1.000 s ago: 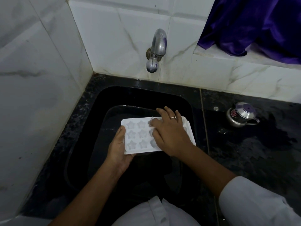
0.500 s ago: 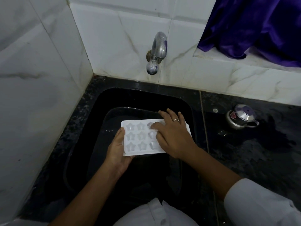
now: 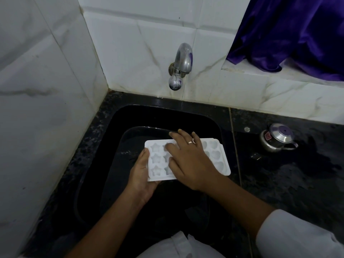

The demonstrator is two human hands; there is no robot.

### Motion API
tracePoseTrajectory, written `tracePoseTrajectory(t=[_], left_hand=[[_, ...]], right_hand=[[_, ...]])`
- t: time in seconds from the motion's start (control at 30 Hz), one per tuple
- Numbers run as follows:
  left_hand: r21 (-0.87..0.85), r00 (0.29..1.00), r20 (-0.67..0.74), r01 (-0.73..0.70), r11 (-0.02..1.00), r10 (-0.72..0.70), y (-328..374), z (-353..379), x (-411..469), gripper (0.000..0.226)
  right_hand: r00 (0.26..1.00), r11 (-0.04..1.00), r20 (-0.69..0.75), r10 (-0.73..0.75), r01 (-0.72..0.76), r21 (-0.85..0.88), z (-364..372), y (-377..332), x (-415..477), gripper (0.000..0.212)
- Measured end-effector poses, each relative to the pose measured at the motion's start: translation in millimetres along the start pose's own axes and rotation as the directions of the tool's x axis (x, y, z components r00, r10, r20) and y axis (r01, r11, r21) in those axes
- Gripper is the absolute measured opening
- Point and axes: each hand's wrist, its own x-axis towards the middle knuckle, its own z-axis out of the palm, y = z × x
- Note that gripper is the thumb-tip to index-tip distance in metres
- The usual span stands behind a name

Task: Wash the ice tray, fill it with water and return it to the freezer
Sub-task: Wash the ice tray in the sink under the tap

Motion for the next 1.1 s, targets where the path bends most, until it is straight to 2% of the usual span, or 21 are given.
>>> tracePoseTrajectory(t=[0.1,0.23,0.33,0.4,0.57,0.7,0.83,0.97,1.1], left_hand=[[0.055,1.0,-0.011,-0.013,0.998,0.013,-3,-1,-2,0.05],[0.032,0.999,-0.053,0.01,0.999,-0.008,-4,-4,0,0.05],[-0.013,0.999,-0.035,0.017,1.0,-0.018,-4,-5,1,0.058],[-0.019,0.999,-0.02,0.033,0.999,-0.033,-5,-1,-1,0.053],[-0.017,0.999,-0.049,0.021,1.0,-0.022,-2,-6,0,0.058],[0.003,0.999,-0.038,0.029,1.0,-0.029,-4,2,-3,0.054],[0.017,0.998,-0.063,0.007,1.0,-0.006,-3,-3,-2,0.059],[0.005,0.999,-0.052,0.018,1.0,-0.017,-7,2,-5,0.058],[0.026,0.998,-0.064,0.007,1.0,-0.006,-4,-3,-2,0.055]], right_hand=[[0.998,0.997,0.001,0.07,-0.07,0.026,-1,4,6,0.052],[0.998,0.999,0.063,-0.01,0.012,-0.031,6,-1,2,0.056],[0.999,0.999,0.036,0.032,-0.033,0.009,1,6,4,0.051],[0.998,0.997,0.019,0.068,-0.068,0.02,0,1,8,0.052],[0.999,1.0,0.052,0.015,-0.014,-0.022,5,3,0,0.056],[0.996,0.996,0.021,0.083,-0.083,-0.018,1,-2,8,0.054],[0.999,0.998,0.05,0.019,-0.016,-0.056,6,0,-2,0.055],[0.996,0.996,0.029,0.084,-0.083,-0.031,1,0,6,0.055],[0.998,0.998,0.066,0.025,-0.021,-0.059,7,-2,-2,0.06]])
